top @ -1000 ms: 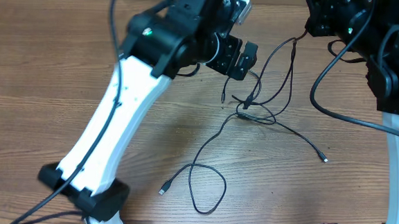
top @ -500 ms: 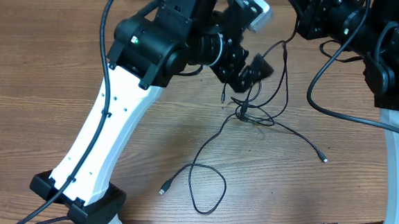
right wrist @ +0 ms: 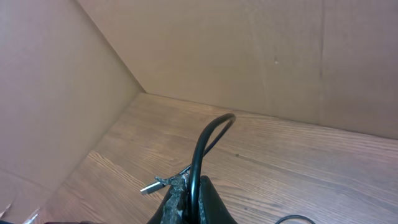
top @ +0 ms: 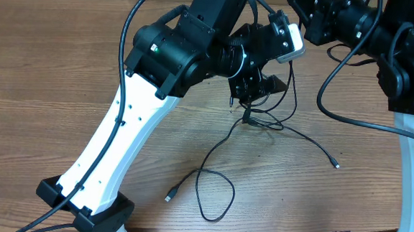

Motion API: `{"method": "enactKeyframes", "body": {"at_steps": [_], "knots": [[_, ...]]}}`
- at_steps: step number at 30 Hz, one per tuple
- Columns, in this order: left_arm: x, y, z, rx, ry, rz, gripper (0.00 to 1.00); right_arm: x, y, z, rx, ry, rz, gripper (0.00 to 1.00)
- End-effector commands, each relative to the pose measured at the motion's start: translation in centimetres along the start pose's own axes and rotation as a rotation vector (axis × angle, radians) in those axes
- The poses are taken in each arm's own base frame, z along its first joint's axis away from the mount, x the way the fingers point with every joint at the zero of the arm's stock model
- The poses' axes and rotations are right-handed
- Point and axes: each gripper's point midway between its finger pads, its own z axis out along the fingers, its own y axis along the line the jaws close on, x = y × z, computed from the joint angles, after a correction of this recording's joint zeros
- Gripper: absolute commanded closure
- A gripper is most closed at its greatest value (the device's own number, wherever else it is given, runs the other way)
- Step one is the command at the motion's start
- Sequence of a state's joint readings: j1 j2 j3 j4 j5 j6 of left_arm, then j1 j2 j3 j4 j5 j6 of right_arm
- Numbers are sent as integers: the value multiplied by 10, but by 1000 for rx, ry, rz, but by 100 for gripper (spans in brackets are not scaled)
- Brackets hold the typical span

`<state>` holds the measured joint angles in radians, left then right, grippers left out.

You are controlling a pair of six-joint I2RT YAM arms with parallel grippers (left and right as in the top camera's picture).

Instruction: Untangle cables

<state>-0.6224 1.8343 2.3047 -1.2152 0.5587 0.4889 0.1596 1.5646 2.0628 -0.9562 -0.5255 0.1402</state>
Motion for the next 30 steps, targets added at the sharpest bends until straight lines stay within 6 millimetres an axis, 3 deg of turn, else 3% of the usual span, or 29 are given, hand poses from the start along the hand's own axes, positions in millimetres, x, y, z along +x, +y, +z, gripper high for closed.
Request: {"method": "enactKeyframes", "body": {"at_steps": [1,7,14,20,30], "knots": [[2,3,4,-11,13,35,20,-15,9,-9,-26,-46,39,96],[-4,6,4,-24,-12,53,18,-23,4,-19,-85,-58,189,96],[-28,13,2,-49,-103,110,14,-28,8,-51,-294,-17,333,96],[-53,2,0,4,-214,174,2,-27,28,-70,-464,31,314,96],[-63,-17,6,45,-237,221,2,-32,41,-78,-540,42,313,96]]}}
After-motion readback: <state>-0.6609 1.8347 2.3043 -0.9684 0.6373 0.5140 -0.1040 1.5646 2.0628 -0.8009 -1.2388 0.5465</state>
